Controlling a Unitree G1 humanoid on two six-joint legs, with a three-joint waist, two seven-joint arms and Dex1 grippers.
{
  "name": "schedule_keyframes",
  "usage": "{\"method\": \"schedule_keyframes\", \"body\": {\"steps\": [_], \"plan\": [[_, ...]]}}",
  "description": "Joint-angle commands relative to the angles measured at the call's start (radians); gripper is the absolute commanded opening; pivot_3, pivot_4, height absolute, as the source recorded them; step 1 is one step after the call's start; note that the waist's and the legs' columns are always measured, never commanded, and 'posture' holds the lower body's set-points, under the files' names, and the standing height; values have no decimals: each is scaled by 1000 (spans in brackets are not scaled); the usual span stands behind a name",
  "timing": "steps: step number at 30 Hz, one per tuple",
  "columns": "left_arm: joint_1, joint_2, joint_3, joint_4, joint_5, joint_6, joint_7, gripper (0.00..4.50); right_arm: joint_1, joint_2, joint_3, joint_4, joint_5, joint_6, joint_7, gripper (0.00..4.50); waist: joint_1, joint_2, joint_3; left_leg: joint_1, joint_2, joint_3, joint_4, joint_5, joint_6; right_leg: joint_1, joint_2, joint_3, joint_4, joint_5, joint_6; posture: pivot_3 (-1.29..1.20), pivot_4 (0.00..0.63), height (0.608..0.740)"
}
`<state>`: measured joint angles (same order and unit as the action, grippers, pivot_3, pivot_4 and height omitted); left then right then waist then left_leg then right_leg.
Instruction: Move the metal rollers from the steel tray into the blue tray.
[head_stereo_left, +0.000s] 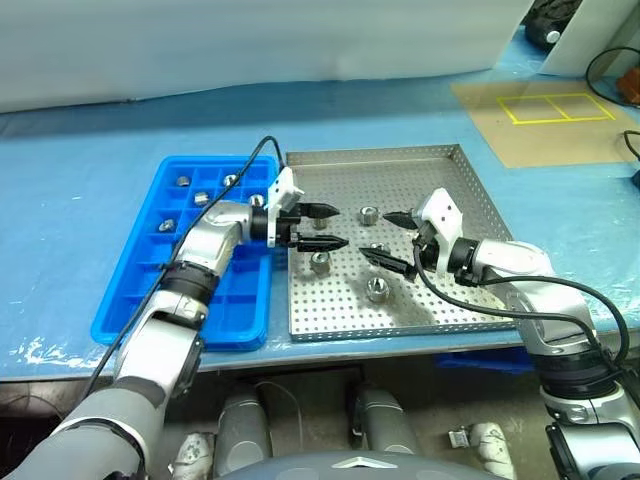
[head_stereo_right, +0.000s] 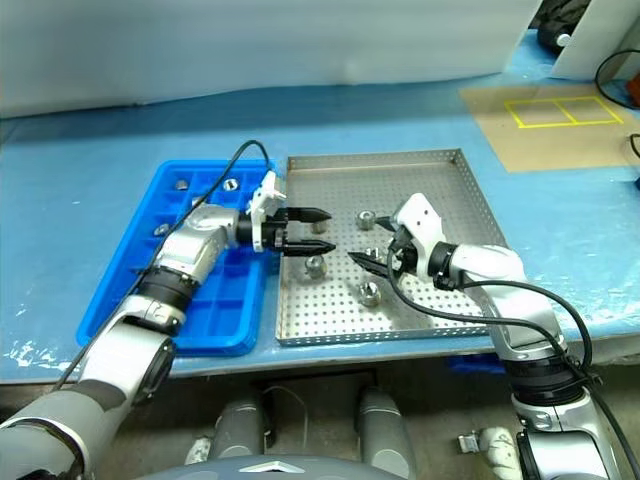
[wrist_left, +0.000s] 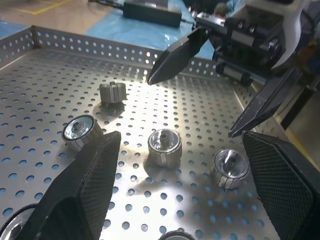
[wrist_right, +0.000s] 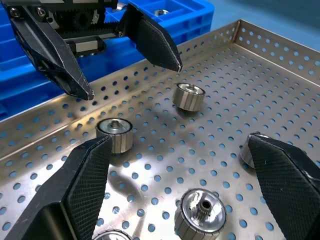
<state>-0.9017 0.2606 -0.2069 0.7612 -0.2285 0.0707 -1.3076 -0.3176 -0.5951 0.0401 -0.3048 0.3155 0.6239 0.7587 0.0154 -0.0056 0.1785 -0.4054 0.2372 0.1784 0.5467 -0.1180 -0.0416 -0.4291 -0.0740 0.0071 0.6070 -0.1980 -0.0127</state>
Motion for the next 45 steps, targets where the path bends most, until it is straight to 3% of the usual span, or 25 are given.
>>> {"method": "schedule_keyframes", "body": {"steps": [1,8,17,25,30,35,39,42,45], "plan": [[-68,0,-22,141,85,-114,-12,4105,24,3,-19,-73,0,3,-39,4439,-2,0,0,0,0,0,0,0,0,0,0,0,0,0,0,-407,150,740],[-167,9,-80,314,221,-255,-111,4105,68,-4,-29,-101,-9,6,-100,4439,-2,0,0,0,0,0,0,0,0,0,0,1,-1,0,0,-448,150,740],[-165,3,-108,335,296,-311,-227,4105,90,3,-19,-112,-20,1,-144,4439,-3,0,0,0,0,0,0,0,0,1,0,1,-1,0,0,-464,150,740],[-187,15,-176,375,438,-415,-97,4105,82,12,-10,-93,-38,-10,-169,4439,-6,0,-1,4,0,0,0,0,0,4,0,1,-1,0,0,-463,150,740],[-187,10,-165,388,446,-432,-102,4105,84,21,-2,-91,-54,-18,-181,4439,-8,1,-1,5,0,0,0,0,0,4,0,1,0,0,0,-464,150,740],[-182,4,-147,389,431,-418,-100,2539,82,27,-1,-85,-69,-24,-185,4500,-9,1,-1,5,0,0,0,0,0,4,0,1,-1,0,0,-463,150,740],[-176,3,-138,385,418,-434,-127,2539,78,31,0,-79,-78,-28,-186,4500,-9,1,-1,5,0,0,0,0,0,4,0,0,-1,0,0,-463,150,740],[-175,-1,-125,382,409,-433,-116,2001,76,34,-2,-78,-80,-29,-185,4500,-10,1,-1,5,0,0,0,0,0,4,0,0,-1,0,0,-460,150,740],[-178,-7,-108,383,396,-418,-107,2001,74,36,-2,-76,-83,-29,-184,4500,-10,1,-1,4,0,0,0,0,0,4,0,0,-1,0,0,-459,150,740]]}}
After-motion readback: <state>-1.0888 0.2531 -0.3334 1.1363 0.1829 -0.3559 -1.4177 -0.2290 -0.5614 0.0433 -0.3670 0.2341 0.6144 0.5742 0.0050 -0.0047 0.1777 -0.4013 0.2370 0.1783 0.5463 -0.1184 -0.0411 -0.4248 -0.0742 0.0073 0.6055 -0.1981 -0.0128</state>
